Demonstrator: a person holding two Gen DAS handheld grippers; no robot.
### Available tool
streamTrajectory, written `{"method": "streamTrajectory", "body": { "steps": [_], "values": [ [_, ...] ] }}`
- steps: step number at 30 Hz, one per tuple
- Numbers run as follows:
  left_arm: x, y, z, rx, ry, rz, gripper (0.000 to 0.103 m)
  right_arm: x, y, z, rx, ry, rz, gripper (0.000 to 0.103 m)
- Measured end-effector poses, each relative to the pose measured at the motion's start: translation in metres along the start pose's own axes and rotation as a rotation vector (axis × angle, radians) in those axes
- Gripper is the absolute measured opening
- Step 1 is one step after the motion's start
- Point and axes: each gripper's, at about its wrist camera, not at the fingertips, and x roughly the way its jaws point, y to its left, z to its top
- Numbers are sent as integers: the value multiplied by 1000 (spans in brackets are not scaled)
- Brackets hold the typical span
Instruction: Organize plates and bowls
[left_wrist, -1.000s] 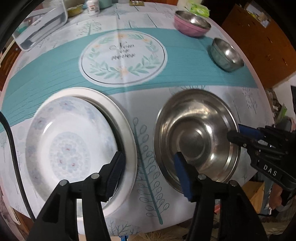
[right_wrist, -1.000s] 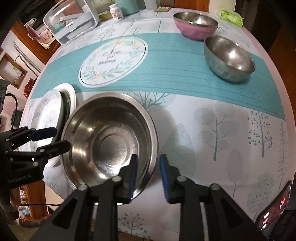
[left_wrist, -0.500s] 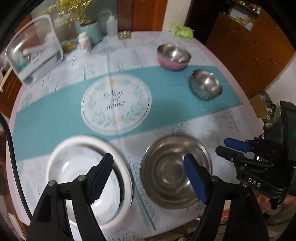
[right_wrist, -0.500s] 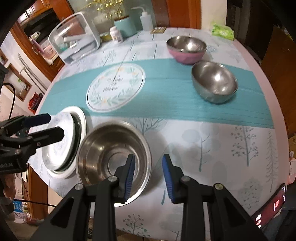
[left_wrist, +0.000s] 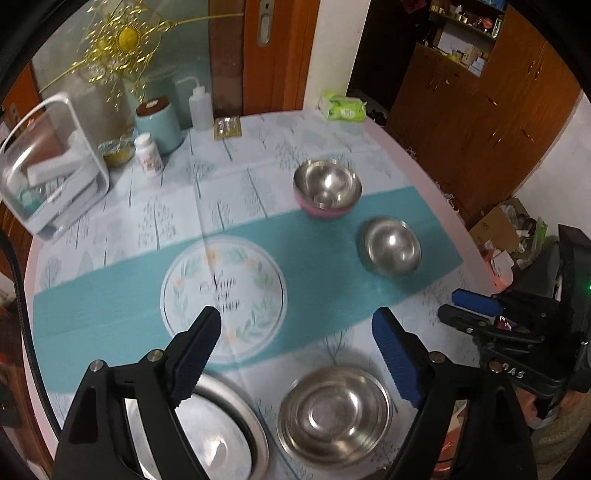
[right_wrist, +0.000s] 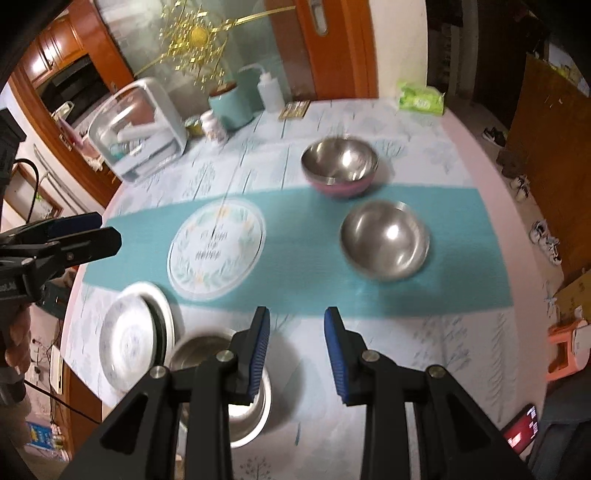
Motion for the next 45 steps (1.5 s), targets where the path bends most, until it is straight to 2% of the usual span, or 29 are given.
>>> {"method": "streamTrajectory", "body": {
  "steps": [4, 6, 8, 16, 23, 33, 35, 37, 38, 40, 41, 42, 43, 45],
  "values": [
    [8, 1, 33, 19, 0, 0, 86, -7, -8, 33, 1, -27, -35, 32],
    [14, 2, 48, 26, 9, -7, 87, -8, -12, 48, -1, -43, -61, 41],
    [26, 3, 66, 28, 23, -20, 87, -7, -17, 65, -2, -55, -84, 46],
    [90, 6, 120, 36, 20, -35, 87, 33, -44, 126, 70, -13, -102, 46],
    [169, 20, 144, -17, 89, -47, 87, 96, -70, 152, 170, 62, -97, 46],
    [258, 39, 149, -147, 155, -88, 84, 183, -96, 162, 289, 164, -138, 46],
    [273, 36, 147, -150, 169, -104, 80, 194, -100, 160, 307, 184, -138, 46],
    [286, 35, 146, -156, 185, -119, 73, 203, -103, 159, 324, 196, -145, 45],
    [290, 34, 144, -161, 191, -128, 70, 207, -104, 159, 327, 201, -148, 42],
    [299, 33, 143, -175, 208, -155, 58, 213, -104, 158, 331, 214, -152, 32],
    [303, 32, 143, -180, 217, -163, 54, 216, -103, 157, 329, 221, -154, 22],
    [305, 32, 143, -181, 224, -169, 45, 218, -103, 156, 328, 227, -158, 16],
    [308, 31, 142, -182, 234, -184, 38, 219, -102, 156, 327, 224, -159, 15],
    [309, 32, 142, -192, 234, -213, 31, 219, -99, 156, 317, 214, -173, 13]
  ]
}}
